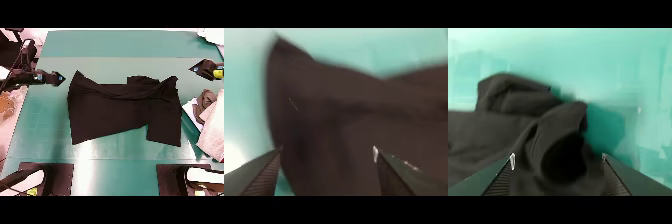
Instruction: Fold the shirts.
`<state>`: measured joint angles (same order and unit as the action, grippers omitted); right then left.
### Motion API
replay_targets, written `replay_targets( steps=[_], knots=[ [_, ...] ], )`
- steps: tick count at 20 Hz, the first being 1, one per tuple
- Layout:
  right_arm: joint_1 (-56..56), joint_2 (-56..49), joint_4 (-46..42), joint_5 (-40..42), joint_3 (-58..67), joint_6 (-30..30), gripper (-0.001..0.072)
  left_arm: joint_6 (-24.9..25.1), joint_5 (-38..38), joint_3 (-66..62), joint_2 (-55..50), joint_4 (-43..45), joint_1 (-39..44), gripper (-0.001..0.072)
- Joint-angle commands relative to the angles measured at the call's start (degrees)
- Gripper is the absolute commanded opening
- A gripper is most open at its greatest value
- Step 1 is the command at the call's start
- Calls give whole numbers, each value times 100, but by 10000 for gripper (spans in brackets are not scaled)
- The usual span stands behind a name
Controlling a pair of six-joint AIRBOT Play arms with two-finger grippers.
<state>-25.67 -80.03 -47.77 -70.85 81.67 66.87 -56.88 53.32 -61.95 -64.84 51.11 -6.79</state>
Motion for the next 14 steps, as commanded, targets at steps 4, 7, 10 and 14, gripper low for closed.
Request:
replay_targets(
  steps=[4, 7, 10, 14],
  knots=[
    [-170, 627, -66, -835, 76, 166, 626, -2605, 2159, 1104, 868, 208, -155, 710],
    [-168, 686, -337, -997, 76, 315, 625, -3016, 2393, 1836, 986, 800, -155, 710],
    [-168, 686, -334, -920, 76, 317, 626, -2970, 2398, 2656, 1086, 769, -153, 710],
    [-179, 686, -337, -940, 76, 317, 625, -2855, 2319, 3440, 1255, 459, -153, 710]
  ],
)
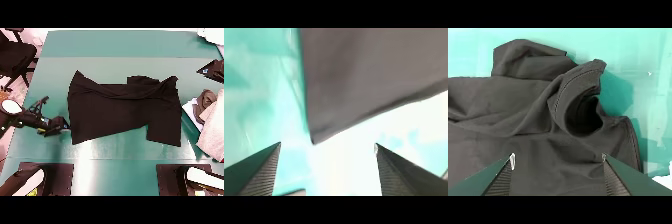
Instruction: Fold the shirts.
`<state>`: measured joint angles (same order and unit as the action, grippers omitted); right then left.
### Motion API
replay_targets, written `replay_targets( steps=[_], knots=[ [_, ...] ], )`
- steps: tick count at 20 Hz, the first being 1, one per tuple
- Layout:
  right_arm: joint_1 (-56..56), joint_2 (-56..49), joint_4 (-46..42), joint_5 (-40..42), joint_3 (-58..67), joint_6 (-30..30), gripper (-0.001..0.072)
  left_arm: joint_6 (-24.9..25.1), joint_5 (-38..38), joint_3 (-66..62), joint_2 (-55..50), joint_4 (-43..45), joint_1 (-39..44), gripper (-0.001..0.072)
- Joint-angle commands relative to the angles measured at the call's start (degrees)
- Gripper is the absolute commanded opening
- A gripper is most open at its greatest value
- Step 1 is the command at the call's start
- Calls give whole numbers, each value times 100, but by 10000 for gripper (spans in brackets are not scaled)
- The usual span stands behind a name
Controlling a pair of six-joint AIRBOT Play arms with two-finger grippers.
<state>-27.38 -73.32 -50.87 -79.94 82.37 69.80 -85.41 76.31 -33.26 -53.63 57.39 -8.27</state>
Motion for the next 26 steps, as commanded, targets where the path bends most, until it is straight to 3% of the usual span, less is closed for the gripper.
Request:
replay_targets(
  steps=[1, 13, 21, 22, 24, 25, 26],
  knots=[
    [-39, 15, -22, -26, 7, 24, 625, 44, -175, 710, 179, -212, -4, 710],
    [-37, 15, -17, -15, 7, 24, 626, 557, -1574, 1526, 221, -809, -4, 710],
    [-9, 15, -15, -2, 7, 24, 625, 1086, -1709, 1648, 221, -1462, -4, 699],
    [-9, 15, -13, -2, 7, 24, 625, 1091, -1698, 1648, 221, -1456, -4, 612],
    [-9, 15, -15, -2, 7, 24, 625, 1182, -1674, 1646, 221, -1456, -7, 263],
    [-9, 15, -15, -2, 7, 24, 625, 1464, -1604, 1635, 221, -1458, -7, 24],
    [-9, 15, -20, -4, 7, 24, 625, 1652, -1558, 1626, 221, -1493, -7, 24]
  ],
)
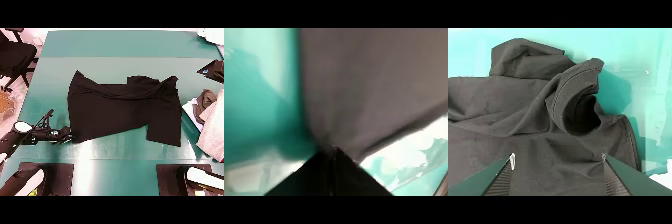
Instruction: Fold the shirts.
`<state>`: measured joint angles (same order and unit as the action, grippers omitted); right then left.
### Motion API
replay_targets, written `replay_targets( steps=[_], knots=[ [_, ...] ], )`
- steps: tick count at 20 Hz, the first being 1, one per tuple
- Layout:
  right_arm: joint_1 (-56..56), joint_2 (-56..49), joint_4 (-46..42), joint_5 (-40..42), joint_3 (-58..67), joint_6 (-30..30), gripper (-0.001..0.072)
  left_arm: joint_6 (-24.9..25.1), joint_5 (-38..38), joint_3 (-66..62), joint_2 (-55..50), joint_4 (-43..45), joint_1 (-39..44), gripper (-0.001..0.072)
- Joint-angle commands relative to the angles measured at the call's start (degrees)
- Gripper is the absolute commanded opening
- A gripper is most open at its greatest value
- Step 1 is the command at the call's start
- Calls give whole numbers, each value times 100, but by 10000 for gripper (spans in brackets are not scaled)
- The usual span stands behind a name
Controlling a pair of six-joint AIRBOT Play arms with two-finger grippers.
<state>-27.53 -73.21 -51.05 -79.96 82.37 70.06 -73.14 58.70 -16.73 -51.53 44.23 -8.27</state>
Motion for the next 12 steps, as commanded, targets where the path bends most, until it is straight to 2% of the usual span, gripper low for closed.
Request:
replay_targets(
  steps=[1, 5, 7, 12],
  knots=[
    [7, 2, -7, -22, 7, -2, 625, 428, 212, -39, 11, -177, -7, 24],
    [7, -146, 9, -544, -44, 146, 625, 422, 94, -76, 11, -15, -7, 23],
    [7, -125, 4, -566, -426, 374, 625, 400, 72, -284, 11, 490, -7, 22],
    [7, -131, -9, -664, -1735, 402, 625, -79, 122, -1119, 11, 2232, -7, 23]
  ],
)
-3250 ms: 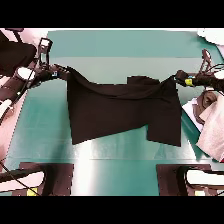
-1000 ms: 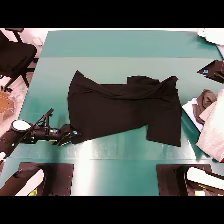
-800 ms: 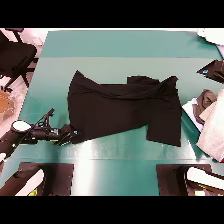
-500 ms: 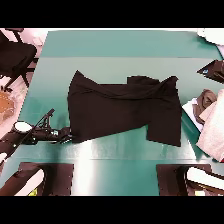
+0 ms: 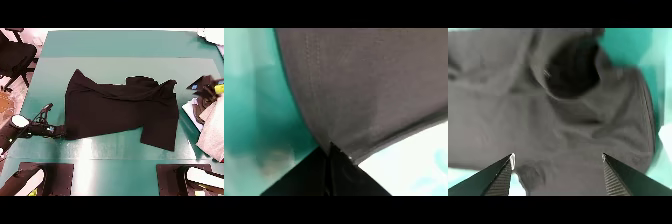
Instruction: Fold the shirts.
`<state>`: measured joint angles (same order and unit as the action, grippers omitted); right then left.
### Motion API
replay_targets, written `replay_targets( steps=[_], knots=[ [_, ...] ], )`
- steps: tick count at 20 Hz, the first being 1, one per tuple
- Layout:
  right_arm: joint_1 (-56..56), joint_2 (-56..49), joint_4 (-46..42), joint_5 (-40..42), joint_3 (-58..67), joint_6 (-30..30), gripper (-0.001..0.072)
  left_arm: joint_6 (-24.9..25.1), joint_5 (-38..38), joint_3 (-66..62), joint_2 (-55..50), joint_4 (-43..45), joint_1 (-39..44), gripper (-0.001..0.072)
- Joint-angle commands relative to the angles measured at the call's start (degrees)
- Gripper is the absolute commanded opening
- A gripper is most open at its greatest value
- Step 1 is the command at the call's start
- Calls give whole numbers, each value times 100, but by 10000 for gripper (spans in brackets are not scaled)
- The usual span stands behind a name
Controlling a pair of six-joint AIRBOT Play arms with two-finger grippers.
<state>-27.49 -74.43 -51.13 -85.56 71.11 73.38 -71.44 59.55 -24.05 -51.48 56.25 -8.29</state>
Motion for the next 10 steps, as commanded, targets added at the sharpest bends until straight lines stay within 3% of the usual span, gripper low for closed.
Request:
replay_targets(
  steps=[1, 3, 7, 10],
  knots=[
    [2, 4, 4, -66, -844, 72, 625, -332, 79, -498, 7, 1386, -4, 23],
    [2, 94, -11, 0, -1303, 48, 625, -466, 146, -640, 7, 1867, -4, 23],
    [2, 376, -52, 289, -2166, -118, 625, -466, 151, -643, 7, 1832, -4, 24],
    [2, 520, -551, 734, -2597, -151, 624, -463, 155, -643, 7, 1792, -4, 24]
  ],
)
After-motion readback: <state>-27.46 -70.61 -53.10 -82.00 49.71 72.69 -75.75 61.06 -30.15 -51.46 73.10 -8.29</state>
